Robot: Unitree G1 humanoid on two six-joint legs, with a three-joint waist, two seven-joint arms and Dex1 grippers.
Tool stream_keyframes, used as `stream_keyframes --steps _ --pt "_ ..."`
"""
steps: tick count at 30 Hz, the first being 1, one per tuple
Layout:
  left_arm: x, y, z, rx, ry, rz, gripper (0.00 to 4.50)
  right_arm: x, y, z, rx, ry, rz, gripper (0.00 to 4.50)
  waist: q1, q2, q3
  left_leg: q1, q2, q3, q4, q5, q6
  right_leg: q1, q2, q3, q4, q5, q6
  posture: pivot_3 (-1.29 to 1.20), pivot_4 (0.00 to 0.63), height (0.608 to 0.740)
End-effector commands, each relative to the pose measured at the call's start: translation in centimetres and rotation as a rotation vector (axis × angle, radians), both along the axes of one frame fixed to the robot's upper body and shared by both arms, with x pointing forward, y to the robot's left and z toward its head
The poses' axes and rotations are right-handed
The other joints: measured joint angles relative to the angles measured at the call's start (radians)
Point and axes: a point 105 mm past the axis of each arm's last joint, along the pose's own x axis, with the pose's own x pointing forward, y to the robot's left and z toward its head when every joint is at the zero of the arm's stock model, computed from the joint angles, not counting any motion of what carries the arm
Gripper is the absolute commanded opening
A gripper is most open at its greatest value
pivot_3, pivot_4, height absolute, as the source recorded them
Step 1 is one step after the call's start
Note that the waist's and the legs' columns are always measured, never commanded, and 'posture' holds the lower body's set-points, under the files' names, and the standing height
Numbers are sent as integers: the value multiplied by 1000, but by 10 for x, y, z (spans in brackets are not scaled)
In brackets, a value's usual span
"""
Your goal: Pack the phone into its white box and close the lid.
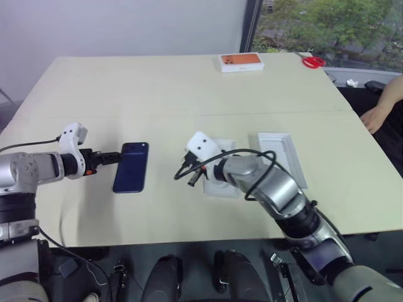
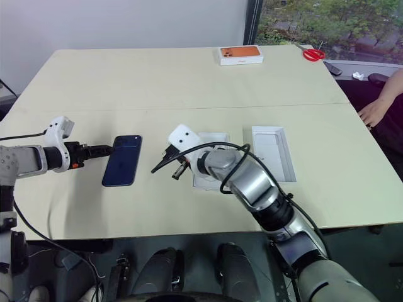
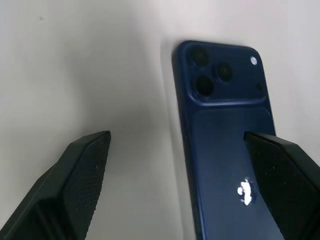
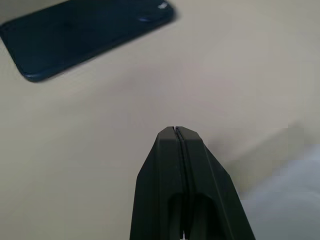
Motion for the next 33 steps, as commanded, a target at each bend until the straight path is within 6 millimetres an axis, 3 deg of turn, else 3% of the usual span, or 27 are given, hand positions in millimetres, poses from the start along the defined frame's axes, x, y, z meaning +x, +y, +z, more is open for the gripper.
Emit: stream_keyframes --steps 1,8,19,33 --pt "-11 -24 -12 -99 102 -103 4467 -1 27 3 3 -37 87 0 0 0 0 0 0 0 0 0 0 0 -1 0 0 0 0 0 150 740" --pt "-21 -64 -19 -233 170 -213 4467 2 39 -15 -40 -22 120 0 9 0 0 6 -4 0 0 0 0 7 -6 1 0 0 0 0 150 740" --pt "-28 -97 -23 -415 174 -270 4467 4 51 -29 -39 -2 148 0 4 1 -2 11 -10 -3 0 0 -1 12 -14 1 0 -2 3 0 150 740" --pt "-25 -81 -15 -404 141 -206 4467 4 47 -31 -41 -5 146 0 0 1 -2 11 -10 -4 -2 0 -1 11 -14 1 0 -2 3 0 150 740"
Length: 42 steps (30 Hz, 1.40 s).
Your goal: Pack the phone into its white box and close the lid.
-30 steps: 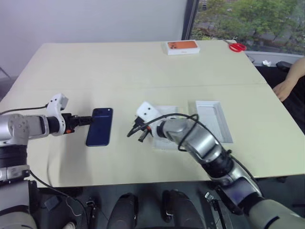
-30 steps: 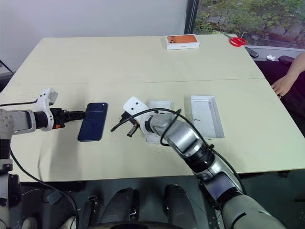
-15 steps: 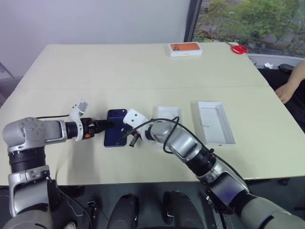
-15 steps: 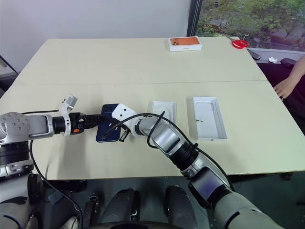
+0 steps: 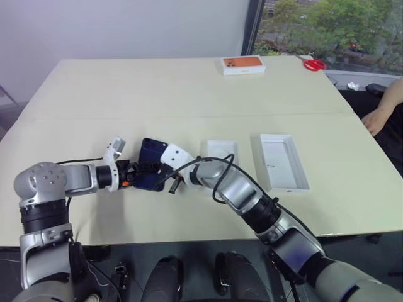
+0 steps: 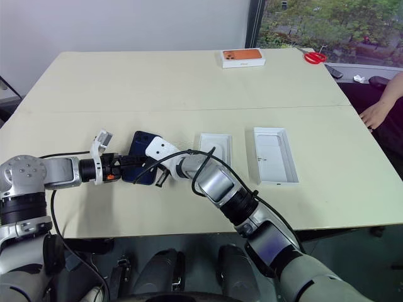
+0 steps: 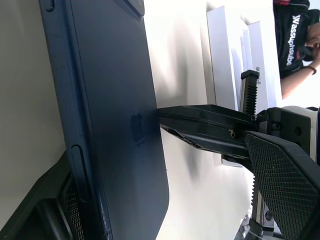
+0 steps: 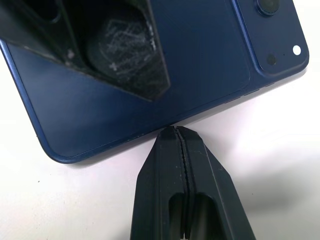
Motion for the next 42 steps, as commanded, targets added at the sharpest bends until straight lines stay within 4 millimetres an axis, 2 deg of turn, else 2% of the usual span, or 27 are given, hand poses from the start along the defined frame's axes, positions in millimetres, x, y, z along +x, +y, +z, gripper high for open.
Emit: stream_keyframes --steps 1,3,5,9,17,20,21,24,27,30,32,34,38,42 --pt "-1 9 -1 15 27 24 4467 -3 3 1 13 3 15 0 0 0 0 0 0 0 0 0 0 0 0 0 0 0 0 0 150 740" --pt "0 12 0 21 29 32 3966 -3 2 1 12 4 15 0 -2 0 0 0 0 0 0 0 0 0 0 0 0 0 0 0 150 740" --pt "1 14 0 24 32 36 3254 -3 2 1 10 2 14 0 -3 0 0 0 0 0 -1 0 0 -1 0 0 0 0 0 0 150 740" --pt "1 16 6 7 5 36 1253 -3 0 3 9 -5 12 0 -2 0 0 -1 0 -1 -1 0 -1 -2 1 0 0 0 0 0 150 740" --pt "1 18 8 -63 9 54 1253 -2 -7 14 21 -32 -1 0 0 0 1 -2 0 -1 -1 1 -1 -2 0 0 0 0 0 0 150 740" --pt "0 19 8 -75 7 56 426 -1 -11 21 29 -45 -11 0 0 0 1 -2 0 -1 -1 1 -1 -2 0 0 0 0 0 0 150 740" --pt "0 19 8 -73 7 56 7 0 -12 22 31 -49 -14 0 0 0 1 -2 0 -1 -1 1 -1 -2 0 0 0 0 0 0 150 740" --pt "-1 18 9 -84 1 54 7 0 -18 31 42 -70 -30 0 0 0 1 -3 0 -1 -1 1 -1 -3 0 0 0 0 0 0 150 740" --pt "-1 12 14 -181 -10 42 7 -1 -32 51 62 -109 -51 0 0 0 1 -3 0 -1 -2 1 -1 -4 0 0 0 0 0 0 150 740" --pt "-7 -11 21 -245 -52 -39 7 -10 -52 75 93 -136 -64 0 7 0 1 -7 0 -2 -1 1 -2 -7 -1 -1 -1 0 0 0 150 740" --pt "-8 -43 28 -299 -95 -103 7 -18 -75 92 112 -162 -79 0 12 0 2 -10 0 -2 -1 1 -2 -9 -2 -1 -1 0 0 0 150 740" --pt "-9 -65 35 -336 -136 -121 7 -25 -91 100 116 -174 -91 0 26 -1 2 -15 -4 -3 0 2 -3 -13 -6 -3 -1 0 0 0 150 740" --pt "-7 -126 50 -403 -196 -104 7 -37 -142 100 83 -183 -159 0 37 -2 2 -18 -6 -3 2 1 -2 -12 -9 -4 -4 1 1 0 150 740" --pt "-10 -154 47 -380 -148 -113 7 -45 -168 92 44 -177 -190 0 25 -2 2 -18 -7 -2 2 0 0 -11 -8 -4 -7 1 3 0 150 740"
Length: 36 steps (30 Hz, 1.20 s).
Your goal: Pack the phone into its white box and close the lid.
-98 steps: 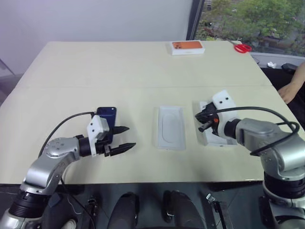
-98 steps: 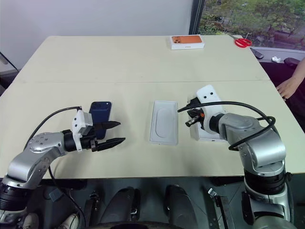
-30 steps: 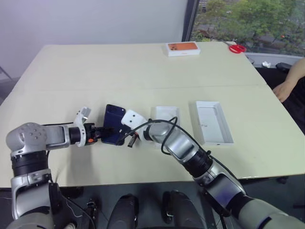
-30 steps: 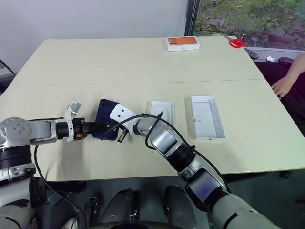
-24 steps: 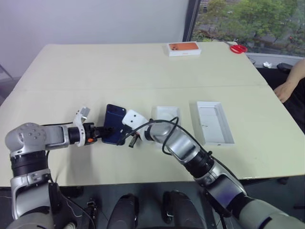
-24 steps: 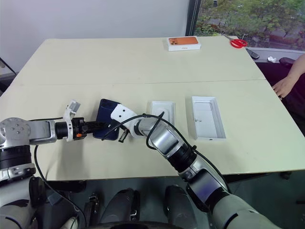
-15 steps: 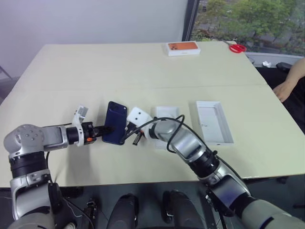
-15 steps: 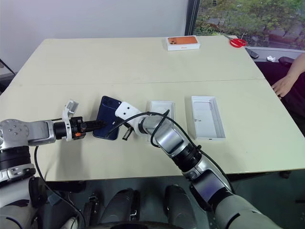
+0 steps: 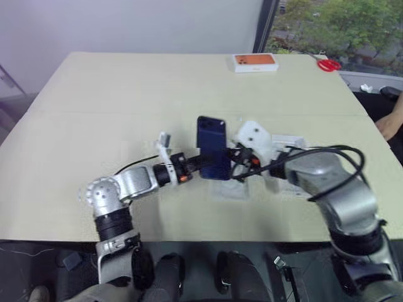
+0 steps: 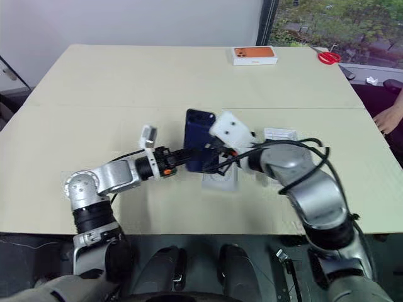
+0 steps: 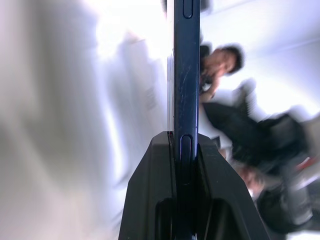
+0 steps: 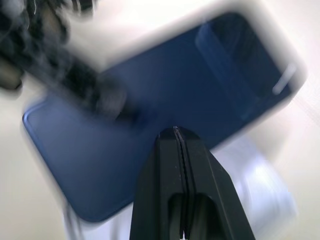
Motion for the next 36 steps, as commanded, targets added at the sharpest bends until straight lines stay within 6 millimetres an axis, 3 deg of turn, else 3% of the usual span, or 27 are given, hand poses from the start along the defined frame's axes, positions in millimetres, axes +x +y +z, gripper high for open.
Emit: stream_keyframes --steps 1,7,20,36 --pt "-2 -19 15 7 -32 -11 7 -12 -14 6 -19 -50 17 0 0 0 0 1 1 0 0 0 0 0 2 0 0 0 0 0 150 740" --pt "0 -36 -1 144 38 -46 7 -16 -40 -3 -61 -35 -61 0 2 0 0 1 3 -2 0 1 2 0 11 0 2 0 -1 0 150 740" --pt "8 -32 -11 216 93 -24 7 -15 -46 -10 -84 -28 -79 0 5 0 0 1 3 -2 1 2 2 2 10 1 1 0 -1 0 150 740" --pt "4 -44 -15 180 162 -68 7 -22 -58 -12 -94 -7 -87 0 4 0 0 2 3 -2 1 2 2 2 10 1 1 0 -1 0 150 740"
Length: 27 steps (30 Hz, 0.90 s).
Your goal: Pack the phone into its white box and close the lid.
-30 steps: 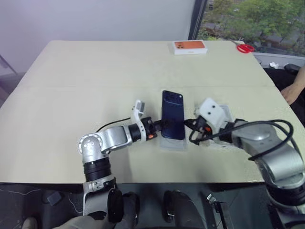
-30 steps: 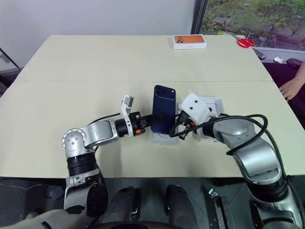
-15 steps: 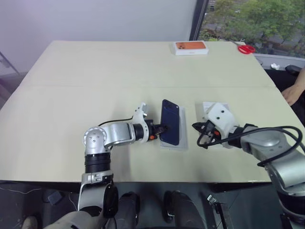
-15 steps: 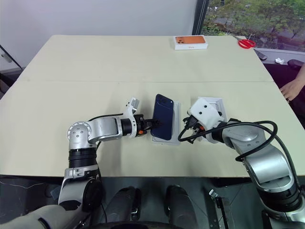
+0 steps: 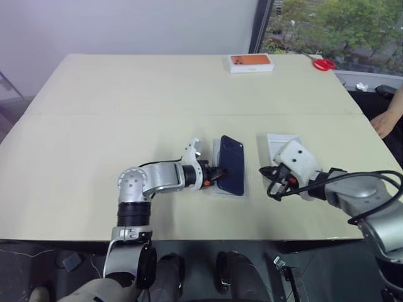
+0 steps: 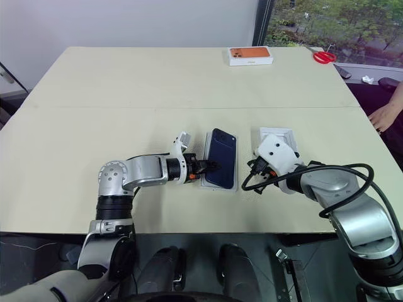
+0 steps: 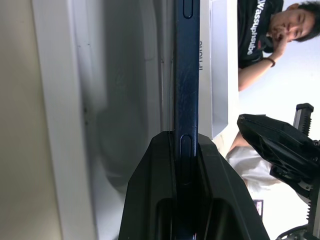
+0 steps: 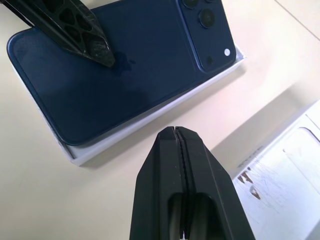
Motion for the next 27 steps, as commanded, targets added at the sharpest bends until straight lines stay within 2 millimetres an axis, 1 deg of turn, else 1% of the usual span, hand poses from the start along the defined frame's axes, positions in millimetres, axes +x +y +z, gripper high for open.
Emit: stream_keyframes --steps 1,2,3,4,7,9,10,12,16,18,20,22,24,26,27 --pt "-2 -6 15 -48 -32 -26 7 -2 1 12 -7 -58 20 0 1 0 0 0 0 0 0 0 0 0 0 0 0 0 0 0 150 740" --pt "-3 -6 15 -47 -32 -28 7 -2 2 12 -7 -59 20 0 1 0 0 0 0 0 0 0 0 0 0 0 0 0 0 0 150 740" --pt "-3 -5 16 -46 -33 -29 978 -2 2 12 -6 -59 21 0 1 0 0 0 0 0 0 0 0 0 0 0 0 0 0 0 150 740" --pt "-4 -4 16 -43 -37 -28 1288 -2 2 12 -4 -59 22 0 1 0 0 0 0 0 0 0 0 0 0 0 0 0 0 0 150 740" --pt "-4 3 20 -51 -48 -23 2720 -2 3 12 -3 -60 23 0 1 0 0 0 0 0 0 0 -1 0 0 0 0 0 0 0 150 740" --pt "-6 10 25 -68 -59 -22 2720 -1 3 12 -3 -61 23 0 0 0 0 0 0 0 0 0 -1 0 0 0 0 0 0 0 150 740" --pt "-9 18 28 -57 -83 -29 2720 -1 3 13 -2 -62 23 0 -1 0 0 0 0 0 0 0 -1 0 0 0 0 0 0 0 150 740" --pt "-12 27 30 -39 -107 -40 2720 0 4 13 -1 -63 23 0 -2 0 0 1 1 0 0 1 -1 0 0 0 1 0 0 0 150 740" --pt "-18 47 48 -46 -180 -60 2720 2 6 12 1 -63 30 0 0 0 0 2 1 0 0 2 -3 0 0 0 2 0 0 0 150 740" --pt "-19 61 56 -12 -234 -60 2720 4 8 12 5 -67 37 0 0 0 0 1 1 0 0 2 -3 0 -1 0 2 0 0 0 150 740" --pt "-17 74 58 31 -274 -48 2720 6 9 13 7 -71 40 0 -1 0 0 1 1 0 0 2 -3 0 -1 0 2 0 0 0 150 740" --pt "-13 85 57 96 -330 -25 2720 7 10 14 8 -76 42 0 -1 0 0 2 0 0 0 2 -4 0 0 0 2 0 0 0 150 740" --pt "0 105 61 207 -460 48 2720 11 11 15 16 -84 34 0 -1 0 0 2 0 1 -1 2 -3 0 0 0 2 0 -1 0 150 740" --pt "8 116 64 260 -559 84 2720 14 12 15 23 -88 26 0 -1 0 0 2 -1 1 -1 2 -4 0 1 0 1 -2 -3 0 150 740" --pt "20 129 66 336 -673 158 2720 17 12 14 28 -84 14 0 -1 1 0 2 -1 2 -1 2 -4 0 1 0 1 -2 -3 0 150 740"
